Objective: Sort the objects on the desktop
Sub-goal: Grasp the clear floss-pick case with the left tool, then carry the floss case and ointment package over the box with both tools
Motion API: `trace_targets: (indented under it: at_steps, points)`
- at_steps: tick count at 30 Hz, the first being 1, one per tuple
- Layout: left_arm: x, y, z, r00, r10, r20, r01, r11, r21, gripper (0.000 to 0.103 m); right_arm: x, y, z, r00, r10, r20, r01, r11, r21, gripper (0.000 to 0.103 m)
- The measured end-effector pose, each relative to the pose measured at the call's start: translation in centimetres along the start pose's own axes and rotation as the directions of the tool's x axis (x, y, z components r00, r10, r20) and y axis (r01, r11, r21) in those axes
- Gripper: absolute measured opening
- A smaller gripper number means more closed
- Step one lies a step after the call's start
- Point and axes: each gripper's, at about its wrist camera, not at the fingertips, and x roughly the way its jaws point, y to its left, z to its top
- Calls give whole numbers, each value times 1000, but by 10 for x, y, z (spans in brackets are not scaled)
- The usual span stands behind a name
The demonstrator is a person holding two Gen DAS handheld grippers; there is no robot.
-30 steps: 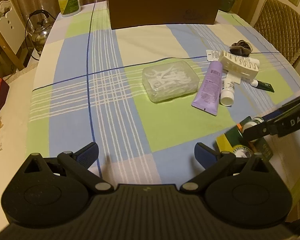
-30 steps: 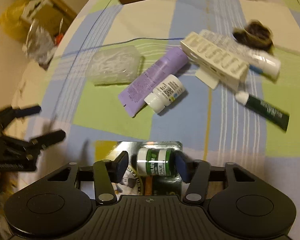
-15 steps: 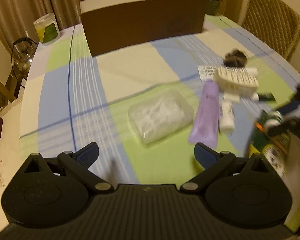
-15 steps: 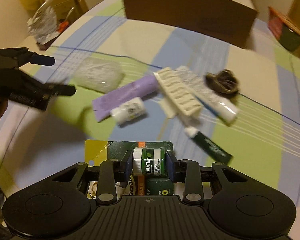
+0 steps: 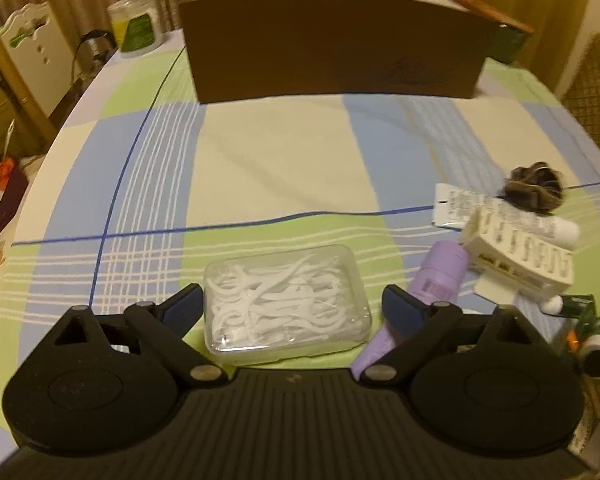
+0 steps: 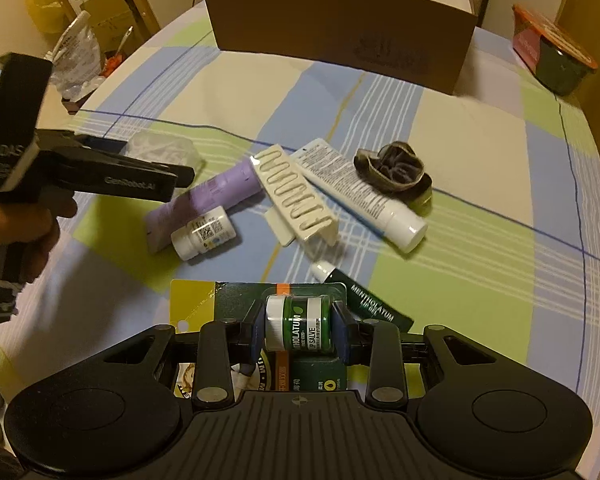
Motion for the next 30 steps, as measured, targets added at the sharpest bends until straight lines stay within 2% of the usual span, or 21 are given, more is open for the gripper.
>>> trace_targets:
  at_steps: [2,7,16,22,30]
  points:
    - [3,1,-1,1000,17,-6,-17,1000,-9,85,0,-2,2,1000,7,0,-7,1000,-8,33]
    - [6,2,-1,1000,30,-8,-30,1000,0,84,0,-5,4,1000,17,7,-17,999,-32,33]
    - [-11,3,8,1000,4,24,-5,999,43,84,-13,-10,15,998,20,58,-18,999,-42,33]
    - [-30,4,31,997,4,78,-10,997,76,84,-31,-16,34,992,18,129,-13,999,-45,33]
    - [-57,2,73,987,0,158,-15,996,93,84,-51,-34,76,975,2,224,9,999,-48,33]
